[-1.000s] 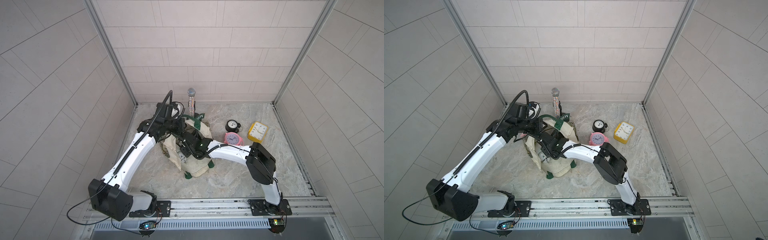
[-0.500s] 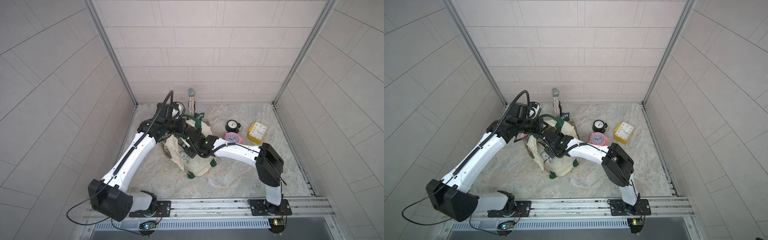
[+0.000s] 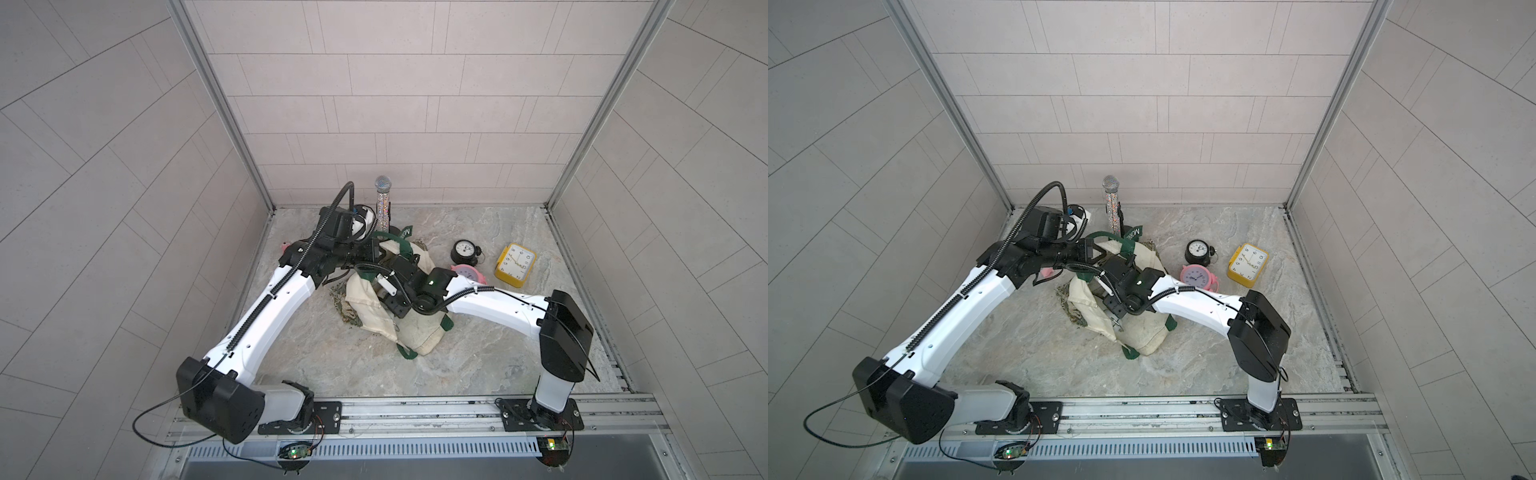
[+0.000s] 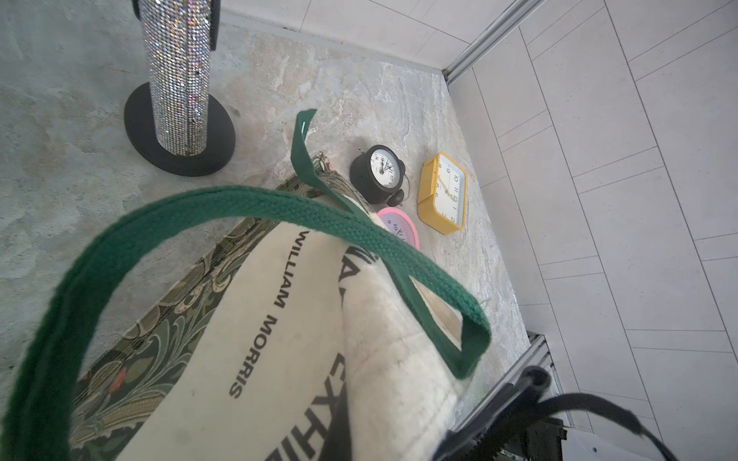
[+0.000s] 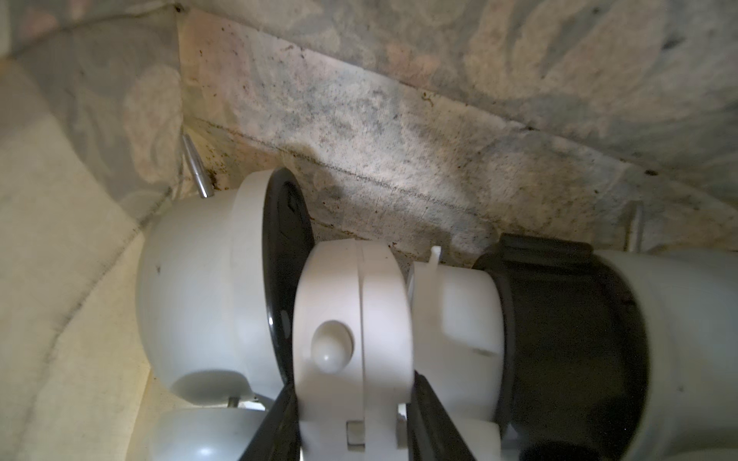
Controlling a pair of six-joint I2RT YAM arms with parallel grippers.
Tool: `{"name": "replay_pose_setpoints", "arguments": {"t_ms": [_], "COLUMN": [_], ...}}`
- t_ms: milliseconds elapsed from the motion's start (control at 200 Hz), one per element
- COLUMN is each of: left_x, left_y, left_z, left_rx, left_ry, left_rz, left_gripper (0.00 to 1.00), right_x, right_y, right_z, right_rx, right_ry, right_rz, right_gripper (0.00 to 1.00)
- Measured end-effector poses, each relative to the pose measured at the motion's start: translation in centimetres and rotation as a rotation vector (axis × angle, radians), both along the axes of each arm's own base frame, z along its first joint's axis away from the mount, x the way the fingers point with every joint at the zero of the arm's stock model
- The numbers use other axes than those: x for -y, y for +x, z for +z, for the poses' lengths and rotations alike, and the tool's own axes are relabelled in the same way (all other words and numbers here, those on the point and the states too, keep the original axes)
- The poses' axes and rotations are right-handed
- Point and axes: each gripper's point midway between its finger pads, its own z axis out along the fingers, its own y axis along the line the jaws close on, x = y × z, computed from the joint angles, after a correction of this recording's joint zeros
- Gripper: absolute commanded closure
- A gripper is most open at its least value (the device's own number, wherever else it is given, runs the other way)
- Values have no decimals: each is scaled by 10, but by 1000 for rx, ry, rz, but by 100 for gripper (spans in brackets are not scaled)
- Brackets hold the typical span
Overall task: Take the alarm clock out of the canvas bag
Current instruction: Pick up the alarm from the canvas bag.
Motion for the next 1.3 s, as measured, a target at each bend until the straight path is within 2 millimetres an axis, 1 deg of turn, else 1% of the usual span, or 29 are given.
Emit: {"name": "replay_pose_setpoints", "arguments": {"t_ms": [75, 160, 280, 445, 495, 560, 641, 736, 846, 946, 1041, 1136, 1226, 1301], "left_x": [-2, -5, -11, -16, -17, -17, -17, -18, -20, -21, -22, -25, -26, -26], "left_y": [0, 2, 4, 4, 4, 4, 4, 4, 4, 2, 2, 1, 1, 0], "left_z": [-1, -2, -4, -9, -10, -10, -11, -11, -10, -11, -11, -11, -12, -13], "left_rx": [-3, -1, -2, -13, -13, -13, -14, -9, -4, -6, -2, -4, -4, -6], "left_ry": [8, 15, 34, 61, 64, 66, 68, 73, 78, 84, 90, 95, 101, 103], "left_rz": [6, 21, 45, 68, 70, 71, 70, 67, 69, 68, 68, 73, 72, 71], "left_gripper": [100, 100, 100, 100, 100, 100, 100, 100, 100, 100, 100, 100, 100, 100], "right_x": [6, 9, 14, 15, 16, 17, 20, 24, 35, 46, 59, 72, 88, 106], "right_y": [-1, -2, 1, 4, 4, 1, -1, -2, -2, -2, -1, -1, 1, 5], "right_z": [1, 13, 16, 13, 14, 20, 38, 70, 109, 135, 149, 158, 168, 178], "right_rx": [7, 28, 53, 64, 66, 71, 94, 144, 207, 240, 235, 210, 173, 146], "right_ry": [5, 44, 83, 116, 120, 132, 166, 220, 284, 333, 368, 406, 464, 523], "right_rz": [-6, -19, -40, -58, -57, -54, -50, -45, -53, -65, -77, -93, -118, -152], "right_gripper": [68, 68, 69, 69, 69, 69, 69, 68, 68, 68, 68, 68, 68, 68]}}
